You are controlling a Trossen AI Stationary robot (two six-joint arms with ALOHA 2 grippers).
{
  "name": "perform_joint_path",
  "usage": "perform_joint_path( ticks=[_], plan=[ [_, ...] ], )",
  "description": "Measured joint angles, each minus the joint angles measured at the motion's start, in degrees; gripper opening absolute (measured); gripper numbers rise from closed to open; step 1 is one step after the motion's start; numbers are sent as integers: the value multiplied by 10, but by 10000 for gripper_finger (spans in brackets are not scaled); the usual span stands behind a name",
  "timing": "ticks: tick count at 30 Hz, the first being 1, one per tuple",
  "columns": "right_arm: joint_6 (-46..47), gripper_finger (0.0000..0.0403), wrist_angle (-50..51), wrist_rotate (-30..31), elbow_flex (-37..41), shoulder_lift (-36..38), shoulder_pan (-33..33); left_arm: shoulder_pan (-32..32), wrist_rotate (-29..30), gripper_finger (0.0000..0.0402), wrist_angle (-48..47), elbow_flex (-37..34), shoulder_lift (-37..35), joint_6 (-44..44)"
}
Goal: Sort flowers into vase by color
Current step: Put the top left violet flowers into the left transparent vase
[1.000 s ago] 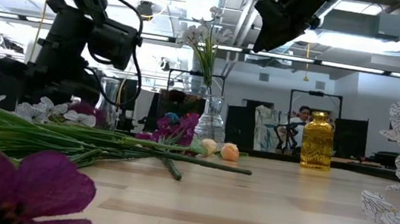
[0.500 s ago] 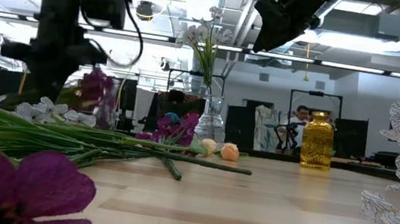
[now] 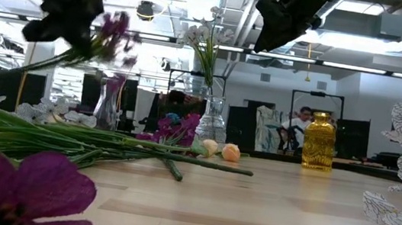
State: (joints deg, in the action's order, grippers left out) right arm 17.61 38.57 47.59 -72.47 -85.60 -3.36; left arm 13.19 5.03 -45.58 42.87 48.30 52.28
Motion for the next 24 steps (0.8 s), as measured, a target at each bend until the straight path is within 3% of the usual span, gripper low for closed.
perform_joint_path(
  ticks=[4,12,17,24],
  plan=[
    [0,246,-1,0,0,0,0,0,25,11,87,0,-42,-69],
    [1,246,-4,0,0,0,0,0,124,11,252,0,-98,-303],
    [1,246,-5,0,0,0,0,0,205,11,304,0,-105,-440],
    [1,246,-18,0,0,0,0,0,275,11,376,0,-87,-598]
  ],
)
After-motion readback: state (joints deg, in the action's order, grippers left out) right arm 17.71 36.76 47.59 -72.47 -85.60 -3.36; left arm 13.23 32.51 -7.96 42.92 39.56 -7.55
